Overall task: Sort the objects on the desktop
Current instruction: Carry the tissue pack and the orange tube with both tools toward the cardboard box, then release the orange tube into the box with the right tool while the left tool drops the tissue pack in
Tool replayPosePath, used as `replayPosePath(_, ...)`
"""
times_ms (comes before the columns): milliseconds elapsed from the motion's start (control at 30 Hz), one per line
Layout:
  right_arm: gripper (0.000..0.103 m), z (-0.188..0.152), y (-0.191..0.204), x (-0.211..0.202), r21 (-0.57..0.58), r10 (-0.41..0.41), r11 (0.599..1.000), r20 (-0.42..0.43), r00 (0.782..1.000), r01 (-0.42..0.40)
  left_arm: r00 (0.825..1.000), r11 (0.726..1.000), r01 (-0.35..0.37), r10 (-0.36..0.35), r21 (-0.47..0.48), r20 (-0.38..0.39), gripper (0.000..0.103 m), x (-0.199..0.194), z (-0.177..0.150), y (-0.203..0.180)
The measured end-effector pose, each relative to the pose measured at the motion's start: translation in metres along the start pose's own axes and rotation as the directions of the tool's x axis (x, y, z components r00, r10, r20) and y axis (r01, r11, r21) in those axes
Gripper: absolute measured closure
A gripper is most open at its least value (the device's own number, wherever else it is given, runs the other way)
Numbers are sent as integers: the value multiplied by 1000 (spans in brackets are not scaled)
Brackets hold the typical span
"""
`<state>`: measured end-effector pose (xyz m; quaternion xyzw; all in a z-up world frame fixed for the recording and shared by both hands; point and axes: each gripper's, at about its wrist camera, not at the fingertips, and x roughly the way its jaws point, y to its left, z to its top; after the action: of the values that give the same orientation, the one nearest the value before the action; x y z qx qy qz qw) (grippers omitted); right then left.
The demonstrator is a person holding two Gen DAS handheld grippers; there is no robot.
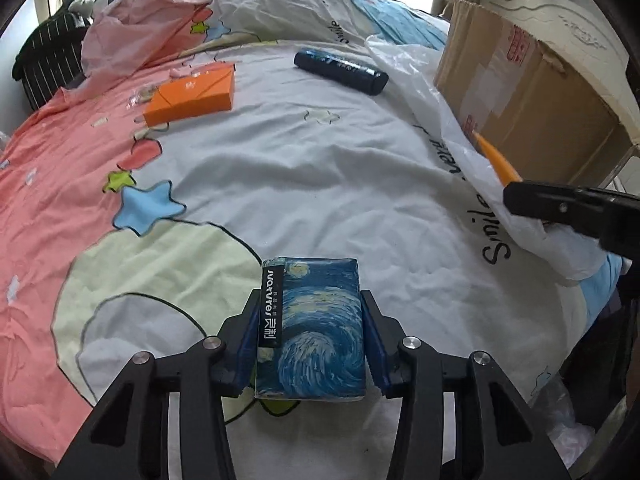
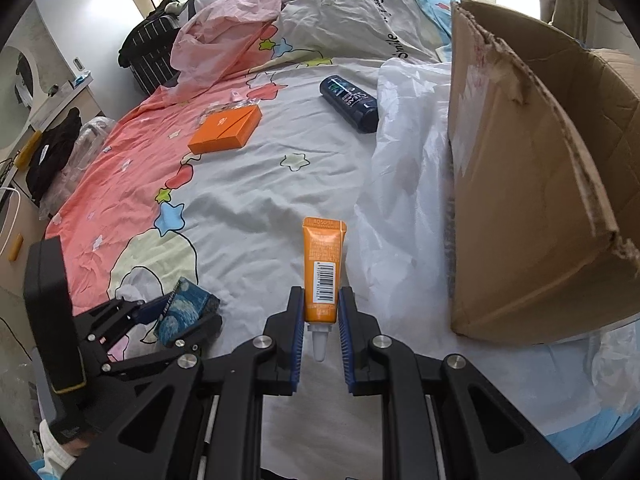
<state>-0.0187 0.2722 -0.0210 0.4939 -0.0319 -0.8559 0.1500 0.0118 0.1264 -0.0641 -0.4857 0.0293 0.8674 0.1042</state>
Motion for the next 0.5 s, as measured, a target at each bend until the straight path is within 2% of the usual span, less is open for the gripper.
replayPosePath(233, 88, 6, 3, -16, -9, 3, 1000, 36, 999, -2, 996, 998, -21, 16, 55, 84, 56, -33, 25, -11)
replayPosePath(367, 88, 13, 2, -46, -13, -14, 1000, 105, 994, 16, 990, 996, -23, 11, 90, 137, 56, -52, 50, -23)
replayPosePath(500, 88, 20, -8, -81, 8, -36, 999, 184, 982, 35, 982, 992, 30, -52, 121, 181, 56, -70, 76, -42)
